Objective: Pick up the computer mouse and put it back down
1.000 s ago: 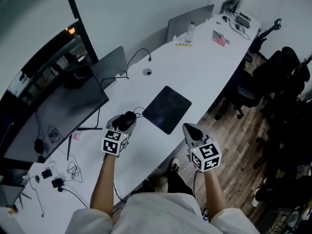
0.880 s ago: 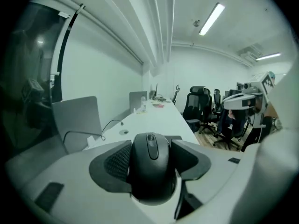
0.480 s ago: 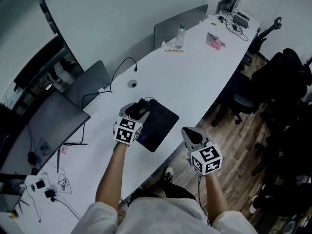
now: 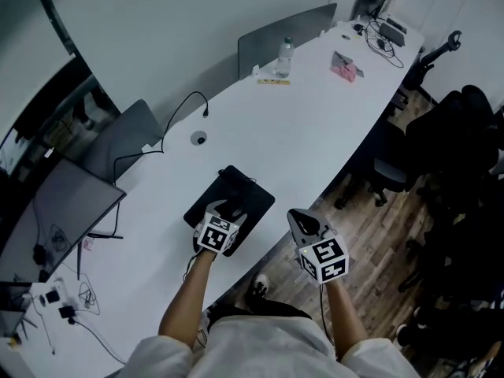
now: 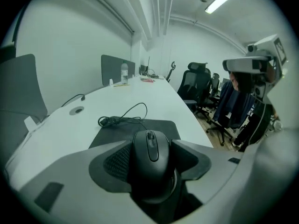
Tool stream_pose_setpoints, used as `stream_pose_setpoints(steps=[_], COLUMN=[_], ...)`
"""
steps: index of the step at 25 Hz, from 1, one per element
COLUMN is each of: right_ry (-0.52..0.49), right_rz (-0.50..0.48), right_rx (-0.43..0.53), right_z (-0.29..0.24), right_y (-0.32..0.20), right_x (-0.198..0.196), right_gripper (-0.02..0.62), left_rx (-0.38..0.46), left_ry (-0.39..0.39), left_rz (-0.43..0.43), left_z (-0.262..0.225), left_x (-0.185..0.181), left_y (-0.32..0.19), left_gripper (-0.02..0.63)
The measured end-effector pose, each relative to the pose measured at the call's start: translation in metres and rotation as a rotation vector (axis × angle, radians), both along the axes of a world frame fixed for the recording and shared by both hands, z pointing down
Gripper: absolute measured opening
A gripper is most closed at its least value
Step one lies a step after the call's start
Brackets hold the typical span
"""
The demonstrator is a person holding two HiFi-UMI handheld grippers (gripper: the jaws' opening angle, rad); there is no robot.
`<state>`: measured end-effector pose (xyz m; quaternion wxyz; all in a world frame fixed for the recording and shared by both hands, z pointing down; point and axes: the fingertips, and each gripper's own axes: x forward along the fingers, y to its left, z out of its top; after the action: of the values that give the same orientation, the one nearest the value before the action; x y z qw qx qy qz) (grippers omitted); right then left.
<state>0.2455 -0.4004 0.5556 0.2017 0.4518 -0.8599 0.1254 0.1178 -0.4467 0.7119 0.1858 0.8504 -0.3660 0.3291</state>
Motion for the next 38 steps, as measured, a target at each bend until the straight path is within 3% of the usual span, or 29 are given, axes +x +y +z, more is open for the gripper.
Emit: stream_pose_setpoints(steps=[7, 14, 20, 23, 28, 30, 38], right_ry=[0.049, 0.032, 0.032, 0.052, 0.071, 0.078, 0.096], right_rz=[-0.028, -0.024, 0.000, 0.030, 0.066, 0.078, 0.070], right_rx=[-0.031, -0.057, -0.012, 0.035, 0.142, 0.202, 0.366], right_z=[0.009, 0.008, -0.016, -0.037, -0.092, -0.118, -0.193], right_y=[-0.002, 0.008, 0.026, 0.036, 0.072, 0.090, 0.168], right_x=[-0.003, -0.004, -0.012, -0.020, -0.042, -0.053, -0.100], right_gripper=[0.015, 0.015, 0.015, 0.015, 0.015, 0.015, 0.014], left_rx=[-0.031, -0.054, 0.001, 0.061, 0.250, 0.322, 0.545], left_ry=[-0.099, -0.033, -0.026, 0.040, 0.099, 0.134, 0.222], left_rz=[-0.024, -0.081, -0.079, -0.100, -0.149, -0.148, -0.120], left_z=[0.035, 0.031, -0.009, -0.045, -0.133, -0.169, -0.285], left_x=[-0.010, -0.016, -0.046, -0.071, -0.124, -0.142, -0.191], left_y=[0.008, 0.008, 0.035, 0.050, 0.087, 0.106, 0.193], left_gripper=[0.280, 0.320, 0.330, 0.316, 0.098, 0.042, 0.018])
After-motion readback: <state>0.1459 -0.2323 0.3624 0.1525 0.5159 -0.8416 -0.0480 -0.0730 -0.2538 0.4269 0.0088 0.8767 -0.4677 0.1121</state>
